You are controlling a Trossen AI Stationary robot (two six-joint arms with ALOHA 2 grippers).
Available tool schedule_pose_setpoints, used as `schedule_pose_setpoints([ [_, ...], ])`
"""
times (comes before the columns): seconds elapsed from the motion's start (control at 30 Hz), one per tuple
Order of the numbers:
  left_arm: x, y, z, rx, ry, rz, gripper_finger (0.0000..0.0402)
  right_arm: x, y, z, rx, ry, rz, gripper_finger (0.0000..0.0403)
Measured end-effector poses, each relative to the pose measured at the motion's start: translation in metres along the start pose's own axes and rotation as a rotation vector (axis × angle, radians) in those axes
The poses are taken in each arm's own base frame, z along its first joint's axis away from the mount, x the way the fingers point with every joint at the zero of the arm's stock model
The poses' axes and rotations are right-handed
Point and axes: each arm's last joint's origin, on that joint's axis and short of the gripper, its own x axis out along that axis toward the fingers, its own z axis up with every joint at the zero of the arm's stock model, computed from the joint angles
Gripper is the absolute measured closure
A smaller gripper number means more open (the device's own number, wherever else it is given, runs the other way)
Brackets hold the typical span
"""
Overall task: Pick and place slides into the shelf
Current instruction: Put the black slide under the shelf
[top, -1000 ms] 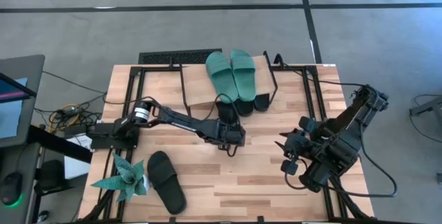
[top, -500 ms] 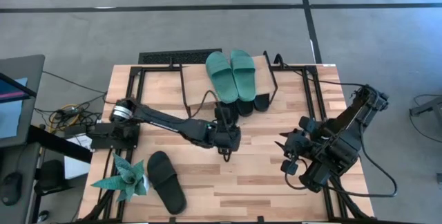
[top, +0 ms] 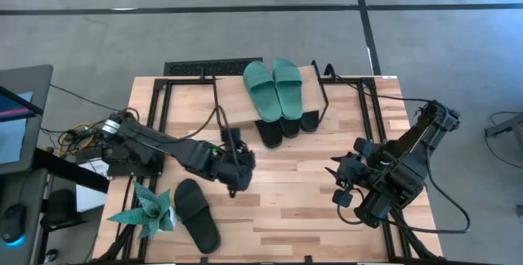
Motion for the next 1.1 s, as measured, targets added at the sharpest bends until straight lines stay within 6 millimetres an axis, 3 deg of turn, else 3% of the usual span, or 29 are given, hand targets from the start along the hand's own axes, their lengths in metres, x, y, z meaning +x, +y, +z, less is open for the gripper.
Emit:
schedule_pose_setpoints([
  [0.23,-0.017,-0.015,-0.015,-0.128,0.092,-0.125,0.0209,0.0,0.0,0.0,0.002,-0.001,0.001,0.0274],
  [0.67,-0.045,-0.058,-0.036,-0.191,0.262,-0.372,0.021,0.001,0.0,0.001,0.008,-0.007,-0.003,0.0274],
  [1.1,-0.071,-0.084,-0.055,-0.333,0.336,-0.393,0.021,0.001,0.001,0.002,0.021,-0.039,-0.009,0.0274],
])
